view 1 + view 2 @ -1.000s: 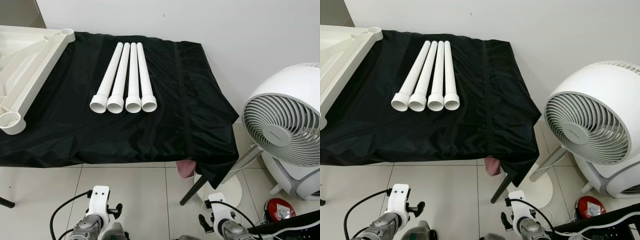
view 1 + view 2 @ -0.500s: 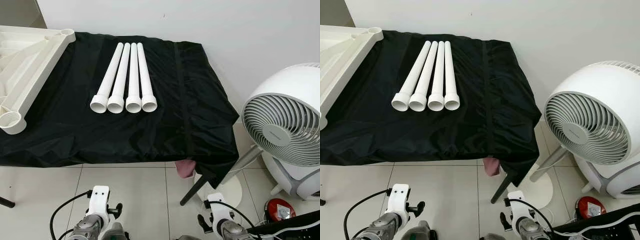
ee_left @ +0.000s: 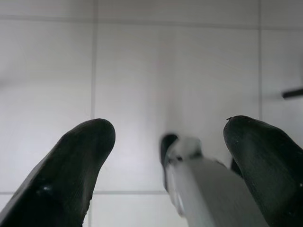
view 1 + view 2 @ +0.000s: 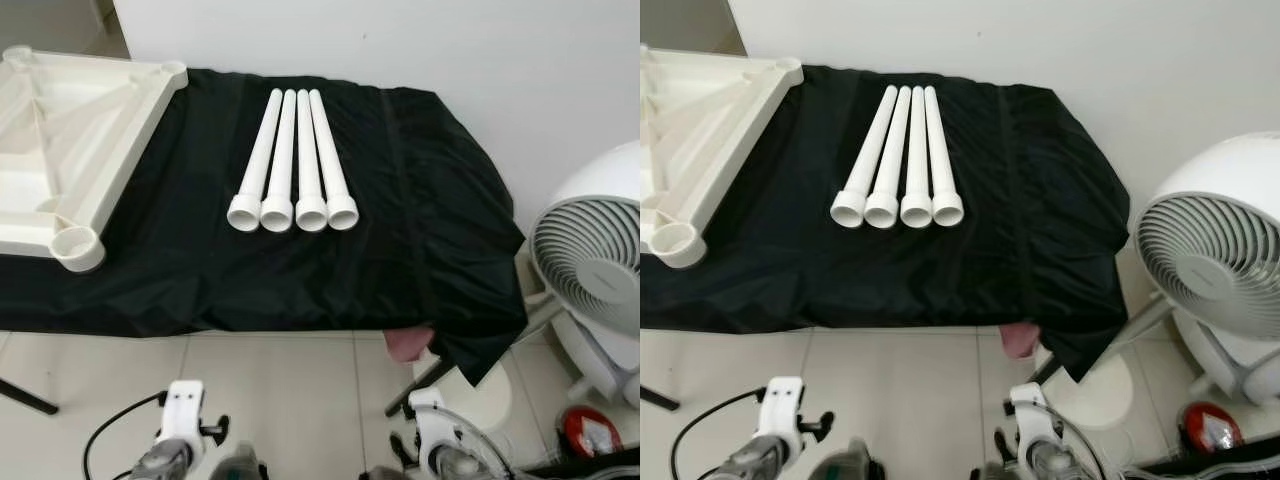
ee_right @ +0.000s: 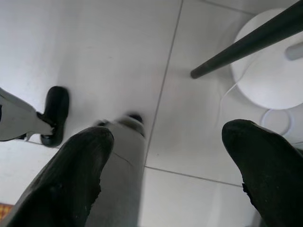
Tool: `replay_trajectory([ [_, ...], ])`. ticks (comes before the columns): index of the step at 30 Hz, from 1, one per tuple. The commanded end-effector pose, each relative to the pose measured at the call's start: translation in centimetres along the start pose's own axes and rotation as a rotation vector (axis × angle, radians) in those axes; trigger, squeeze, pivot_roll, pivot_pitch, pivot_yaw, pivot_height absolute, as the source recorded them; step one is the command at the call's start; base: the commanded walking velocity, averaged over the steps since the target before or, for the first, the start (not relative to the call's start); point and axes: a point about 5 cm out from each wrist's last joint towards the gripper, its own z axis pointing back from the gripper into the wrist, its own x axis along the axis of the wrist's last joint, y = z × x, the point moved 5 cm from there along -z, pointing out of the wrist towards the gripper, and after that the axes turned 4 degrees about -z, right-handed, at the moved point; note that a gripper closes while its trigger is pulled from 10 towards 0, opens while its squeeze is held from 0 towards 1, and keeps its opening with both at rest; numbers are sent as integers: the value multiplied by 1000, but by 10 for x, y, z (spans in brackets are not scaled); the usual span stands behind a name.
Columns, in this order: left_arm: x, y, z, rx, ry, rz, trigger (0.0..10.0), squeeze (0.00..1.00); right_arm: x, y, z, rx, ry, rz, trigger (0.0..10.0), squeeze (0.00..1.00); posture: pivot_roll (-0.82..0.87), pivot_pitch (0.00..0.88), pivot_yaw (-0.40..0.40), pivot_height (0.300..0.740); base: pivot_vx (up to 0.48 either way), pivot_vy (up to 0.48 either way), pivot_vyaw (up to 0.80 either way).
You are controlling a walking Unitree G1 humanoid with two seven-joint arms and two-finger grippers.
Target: Building children table
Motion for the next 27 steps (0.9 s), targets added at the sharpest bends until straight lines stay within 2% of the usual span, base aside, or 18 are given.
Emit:
replay_trajectory([
  [1,-15,-10,2,-18,44,29,10000,0,-13,-8,3,-22,40,1,10000,0,142,0,-58,740,0,472,0],
  [9,-18,-10,3,-15,51,35,10000,0,-14,-8,4,-20,44,0,10000,0,143,0,-61,740,0,472,0],
  [14,-17,-10,3,-15,50,8,10000,0,-13,-8,3,-21,44,2,10000,0,143,0,-62,740,0,0,0],
  [20,-16,-12,3,-25,38,17,10000,0,-13,-9,3,-20,44,4,10000,0,143,0,-64,740,0,0,0],
  [27,-15,-19,3,-69,33,-58,10000,0,-13,-9,3,-16,44,7,10000,0,147,0,-65,740,0,0,0],
])
